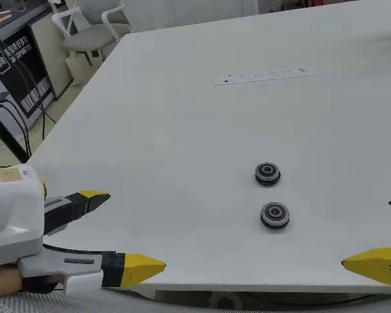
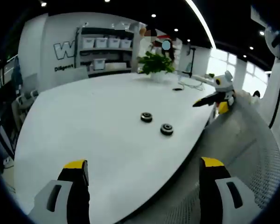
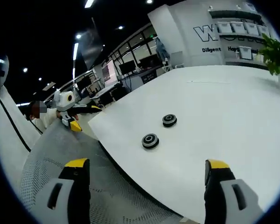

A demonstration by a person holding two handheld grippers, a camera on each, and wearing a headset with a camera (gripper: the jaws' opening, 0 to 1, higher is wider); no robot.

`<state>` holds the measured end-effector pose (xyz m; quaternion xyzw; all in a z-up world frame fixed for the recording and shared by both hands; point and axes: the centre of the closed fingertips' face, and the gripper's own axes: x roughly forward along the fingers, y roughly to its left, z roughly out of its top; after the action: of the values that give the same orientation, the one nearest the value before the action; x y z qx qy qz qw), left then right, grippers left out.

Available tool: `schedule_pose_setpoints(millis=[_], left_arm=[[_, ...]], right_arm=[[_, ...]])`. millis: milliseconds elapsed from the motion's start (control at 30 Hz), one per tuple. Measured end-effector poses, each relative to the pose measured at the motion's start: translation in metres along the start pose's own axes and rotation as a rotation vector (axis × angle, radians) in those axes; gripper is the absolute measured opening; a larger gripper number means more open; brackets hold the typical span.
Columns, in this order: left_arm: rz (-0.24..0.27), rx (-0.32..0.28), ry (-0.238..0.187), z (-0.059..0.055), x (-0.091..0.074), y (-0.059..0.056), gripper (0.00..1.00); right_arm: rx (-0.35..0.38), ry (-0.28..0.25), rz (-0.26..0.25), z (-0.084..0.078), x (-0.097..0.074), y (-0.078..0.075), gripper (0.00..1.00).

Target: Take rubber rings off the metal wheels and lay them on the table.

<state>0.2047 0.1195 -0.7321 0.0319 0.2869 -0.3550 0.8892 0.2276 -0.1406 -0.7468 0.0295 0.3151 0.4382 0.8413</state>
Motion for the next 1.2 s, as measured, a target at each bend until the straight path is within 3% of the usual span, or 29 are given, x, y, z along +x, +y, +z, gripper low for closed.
schedule_pose_setpoints(millis=[267, 400, 733, 1067, 1200], left_arm=[[-0.023, 0.056, -0.012, 0.008, 0.001, 0.0, 1.0], [-0.029, 0.037, -0.035, 0.013, -0.001, 0.001, 1.0], [-0.008, 0.027, -0.04, 0.013, -0.001, 0.007, 1.0], [-0.01, 0.015, -0.022, 0.006, -0.002, 0.005, 1.0], [-0.015, 0.017, -0.034, 0.009, -0.003, 0.004, 1.0]], right_arm=[[0.002, -0.007, -0.005, 0.001, 0.001, -0.002, 1.0], [-0.01, 0.001, 0.004, 0.002, 0.003, -0.001, 1.0], [-0.025, 0.027, 0.028, 0.0, 0.012, 0.001, 0.99], [-0.052, 0.054, 0.026, -0.004, 0.013, 0.001, 0.95], [-0.067, 0.025, 0.012, 0.002, 0.009, 0.001, 0.95]])
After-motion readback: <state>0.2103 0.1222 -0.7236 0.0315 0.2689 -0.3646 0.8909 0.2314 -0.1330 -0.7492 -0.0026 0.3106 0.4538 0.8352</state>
